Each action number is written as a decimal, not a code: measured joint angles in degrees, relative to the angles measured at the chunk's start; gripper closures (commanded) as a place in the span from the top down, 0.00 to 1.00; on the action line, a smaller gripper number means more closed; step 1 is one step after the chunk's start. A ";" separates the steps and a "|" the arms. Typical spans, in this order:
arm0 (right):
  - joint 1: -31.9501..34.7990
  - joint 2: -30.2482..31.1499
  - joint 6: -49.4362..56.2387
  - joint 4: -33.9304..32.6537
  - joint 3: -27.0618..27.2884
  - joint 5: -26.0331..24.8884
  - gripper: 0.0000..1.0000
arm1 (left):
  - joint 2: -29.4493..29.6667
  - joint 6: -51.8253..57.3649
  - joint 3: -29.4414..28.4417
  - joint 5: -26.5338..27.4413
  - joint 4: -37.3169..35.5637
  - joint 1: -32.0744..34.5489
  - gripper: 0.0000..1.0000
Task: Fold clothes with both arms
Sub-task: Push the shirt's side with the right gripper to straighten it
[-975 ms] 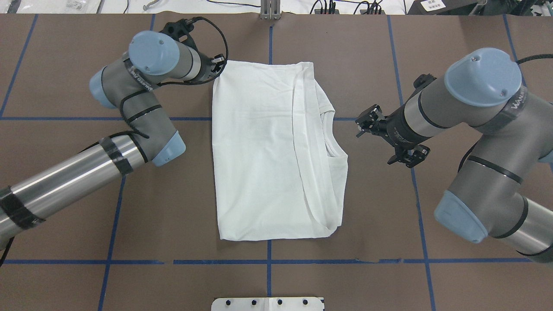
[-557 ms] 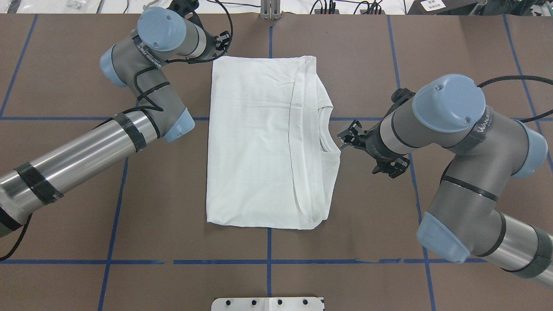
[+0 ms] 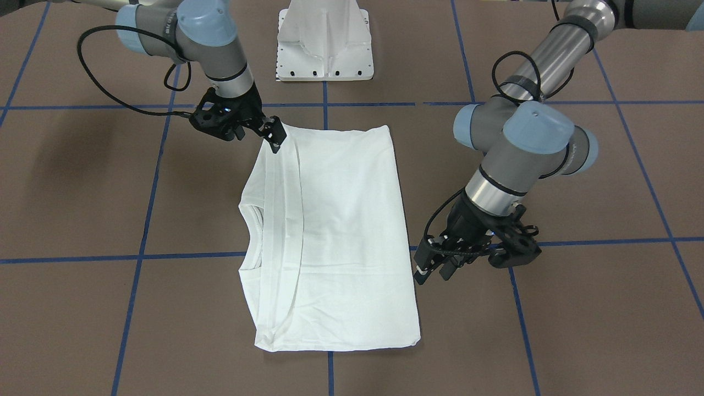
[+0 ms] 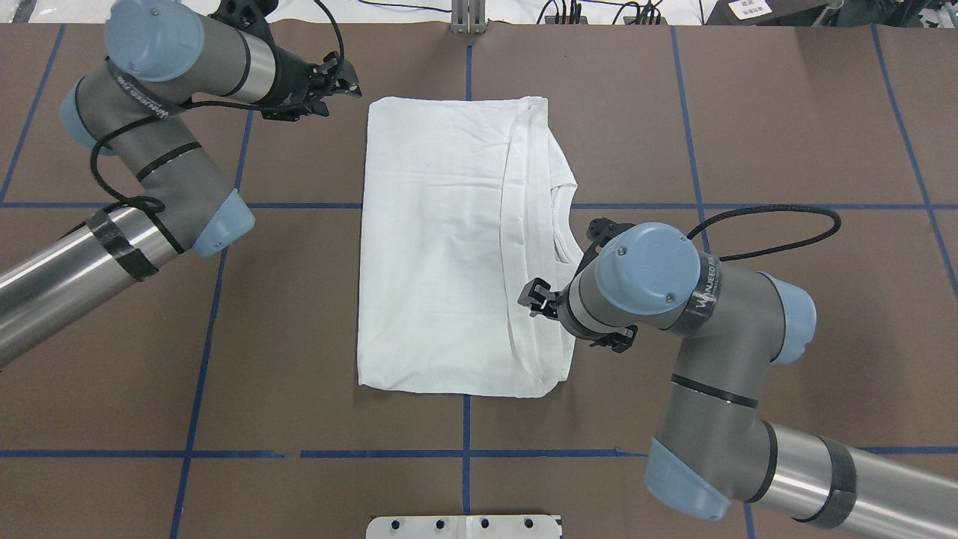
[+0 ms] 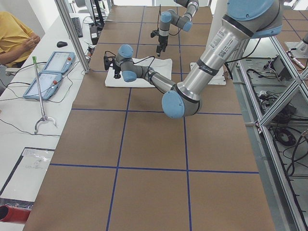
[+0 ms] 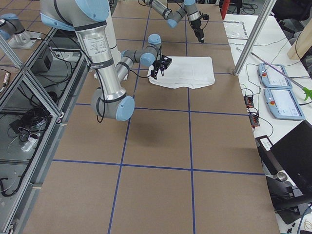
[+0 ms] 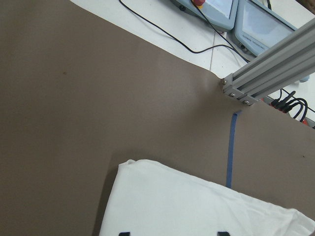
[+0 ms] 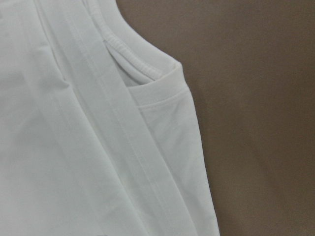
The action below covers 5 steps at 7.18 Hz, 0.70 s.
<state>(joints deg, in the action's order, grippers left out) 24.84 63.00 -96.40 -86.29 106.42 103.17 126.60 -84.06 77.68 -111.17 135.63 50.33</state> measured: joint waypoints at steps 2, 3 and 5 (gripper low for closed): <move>-1.96 -4.01 10.58 -5.96 -1.95 -0.83 1.00 | -1.65 0.03 1.83 -0.58 -0.02 0.33 0.67; -2.94 -5.32 15.29 -9.05 -2.41 -1.30 1.00 | -1.86 0.03 2.00 -0.62 -0.02 0.36 0.68; -4.62 -6.75 22.40 -13.34 -3.67 -2.38 1.00 | -2.21 -0.02 2.19 -0.63 0.04 0.38 0.69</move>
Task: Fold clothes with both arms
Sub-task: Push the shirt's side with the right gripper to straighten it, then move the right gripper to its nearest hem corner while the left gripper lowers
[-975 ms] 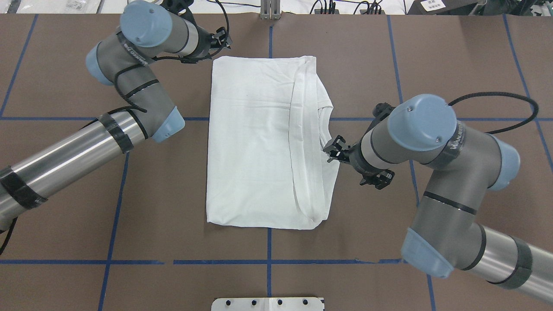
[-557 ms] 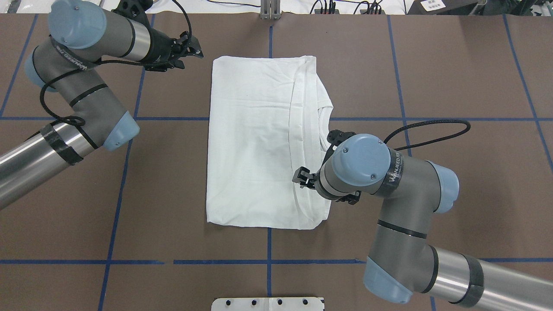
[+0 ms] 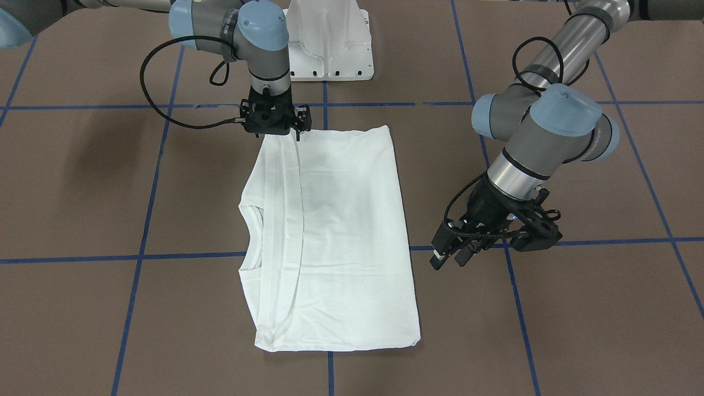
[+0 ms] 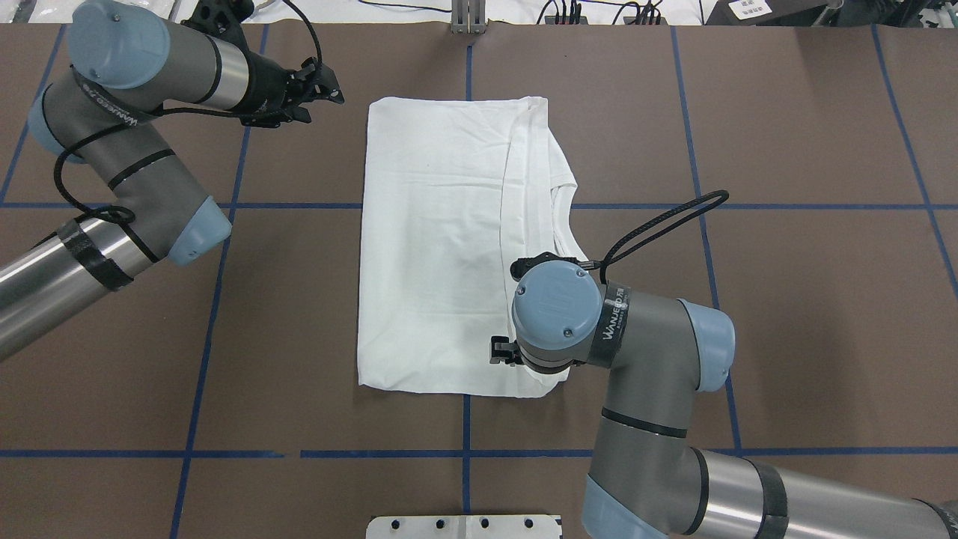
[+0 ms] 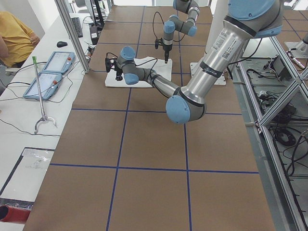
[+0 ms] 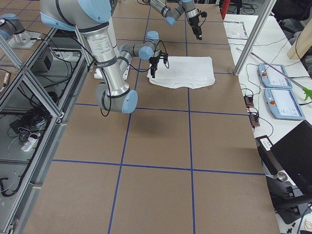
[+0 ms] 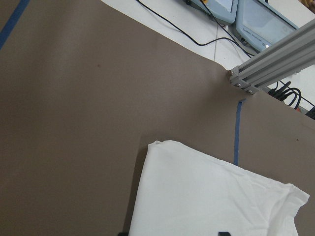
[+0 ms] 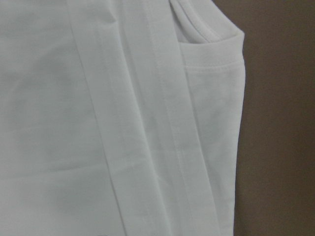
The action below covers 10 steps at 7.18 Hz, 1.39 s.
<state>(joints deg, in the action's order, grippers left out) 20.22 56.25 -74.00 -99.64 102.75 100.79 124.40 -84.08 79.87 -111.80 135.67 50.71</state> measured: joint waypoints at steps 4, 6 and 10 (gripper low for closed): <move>-0.12 -0.93 6.69 -2.06 -3.23 -0.62 1.00 | -0.26 -0.11 1.20 -0.12 0.03 0.06 0.69; 1.18 3.56 10.76 -4.37 0.99 -0.05 1.00 | -0.64 -0.12 1.83 -0.24 0.03 0.05 0.69; 1.27 10.87 4.45 -5.39 10.76 0.23 1.00 | -0.89 -0.32 4.22 -0.73 -1.69 0.15 0.69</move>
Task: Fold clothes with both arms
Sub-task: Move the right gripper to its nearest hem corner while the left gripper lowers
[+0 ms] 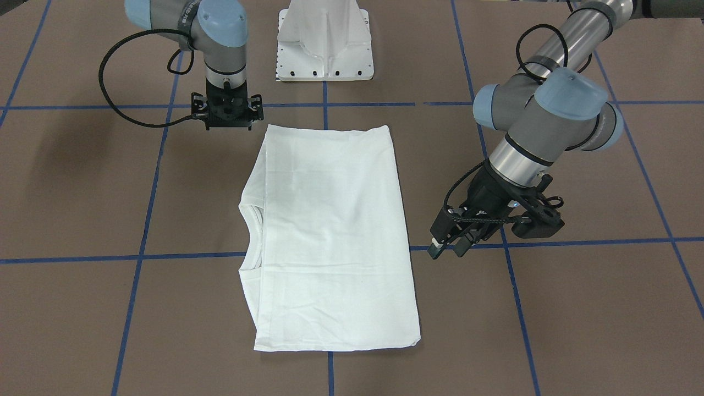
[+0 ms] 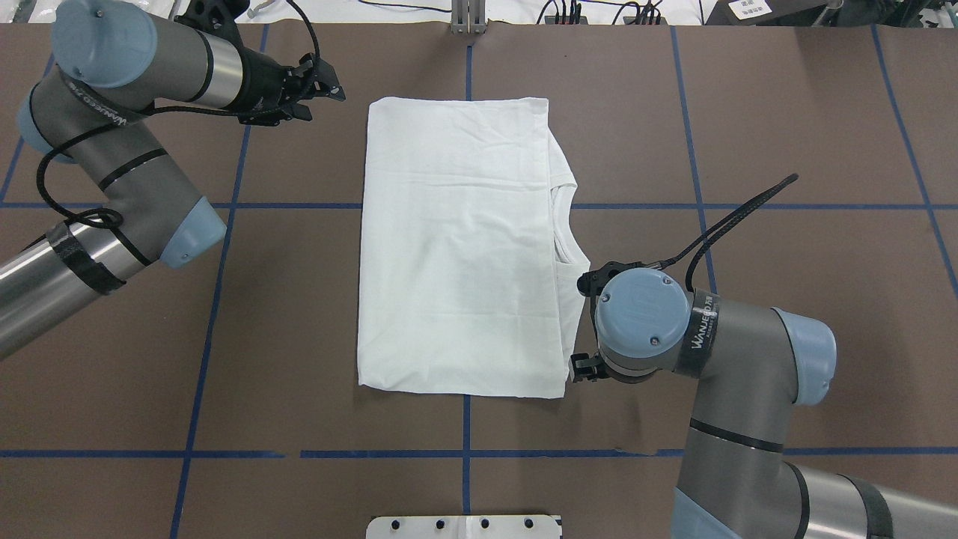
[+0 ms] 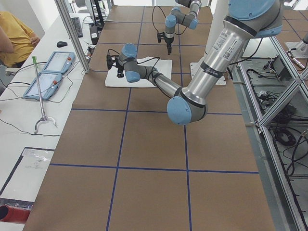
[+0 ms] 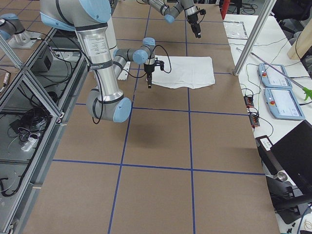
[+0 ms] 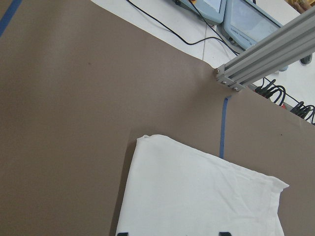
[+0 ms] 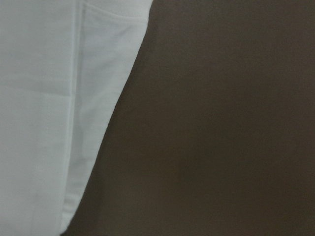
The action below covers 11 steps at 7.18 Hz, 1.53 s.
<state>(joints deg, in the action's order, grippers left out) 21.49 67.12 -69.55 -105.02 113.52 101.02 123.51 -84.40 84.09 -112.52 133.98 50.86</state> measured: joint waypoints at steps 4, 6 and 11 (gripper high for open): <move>-2.13 -0.05 -37.99 16.71 -2.33 -2.59 1.00 | -0.22 -0.15 1.31 -0.06 -1.41 -0.05 0.69; -4.66 0.02 -53.46 19.49 -3.75 -9.15 0.92 | -0.61 -0.15 1.34 -0.06 -1.44 -0.11 0.69; -6.79 -1.14 -61.35 20.02 -7.20 -13.13 0.46 | -0.81 -0.15 1.34 -0.06 -1.44 -0.14 0.69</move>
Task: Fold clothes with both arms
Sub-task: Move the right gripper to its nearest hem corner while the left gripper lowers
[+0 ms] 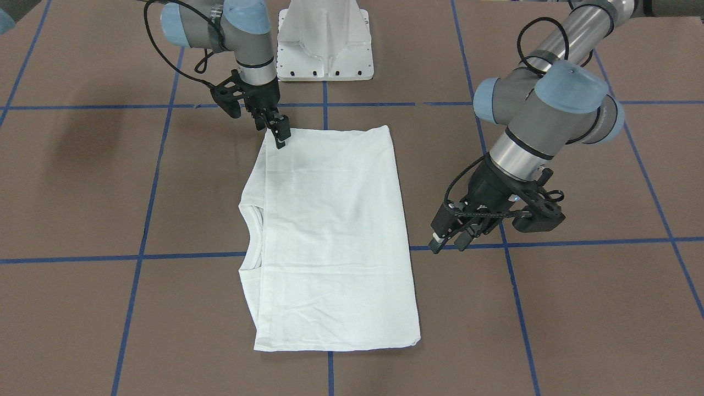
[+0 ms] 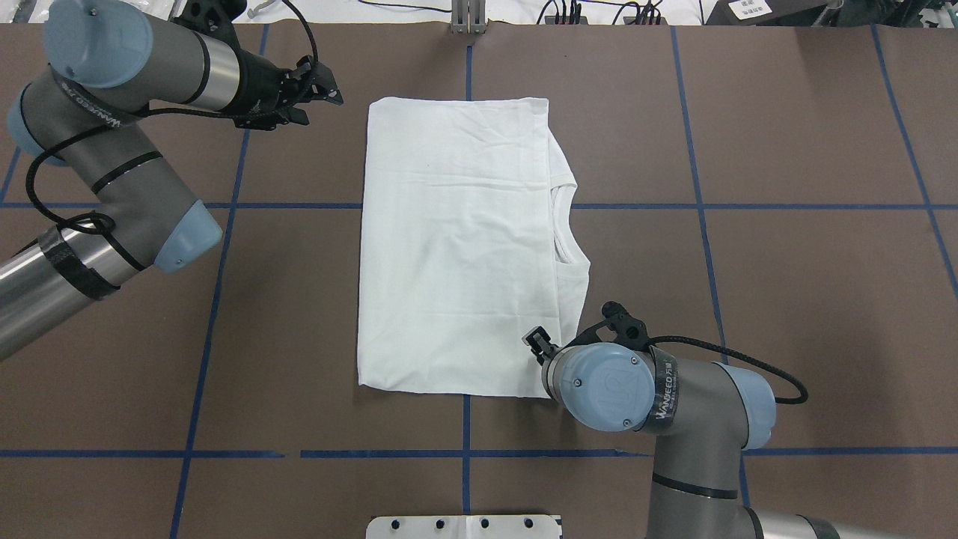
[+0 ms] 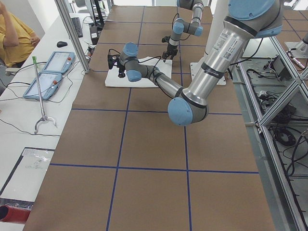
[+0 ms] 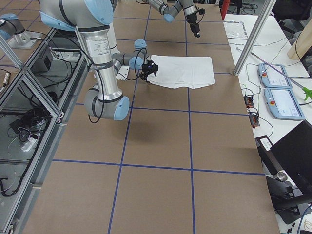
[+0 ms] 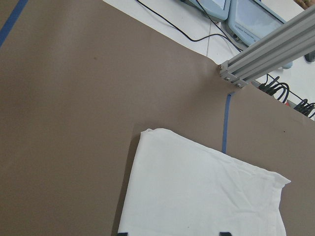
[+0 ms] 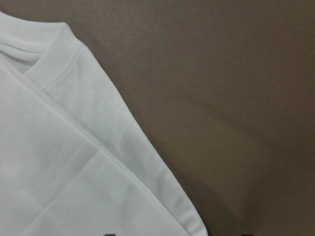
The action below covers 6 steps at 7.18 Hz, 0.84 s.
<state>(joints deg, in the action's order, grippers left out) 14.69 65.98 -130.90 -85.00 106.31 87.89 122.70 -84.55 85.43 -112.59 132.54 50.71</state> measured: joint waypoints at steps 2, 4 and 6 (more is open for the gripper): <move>-0.08 -0.64 -0.16 -0.05 -0.31 0.00 0.00 | -0.06 0.00 0.00 0.00 0.00 0.00 0.69; -0.30 -0.85 -0.09 -0.08 -0.28 0.12 0.00 | -0.09 0.00 0.03 0.00 0.00 0.00 0.69; -0.48 -0.76 0.02 -0.20 -0.07 0.24 0.00 | -0.04 0.00 0.10 0.00 0.00 0.00 0.69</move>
<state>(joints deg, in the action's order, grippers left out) 14.22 65.22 -130.88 -85.20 106.24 88.12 122.66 -84.55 85.53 -112.59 132.54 50.71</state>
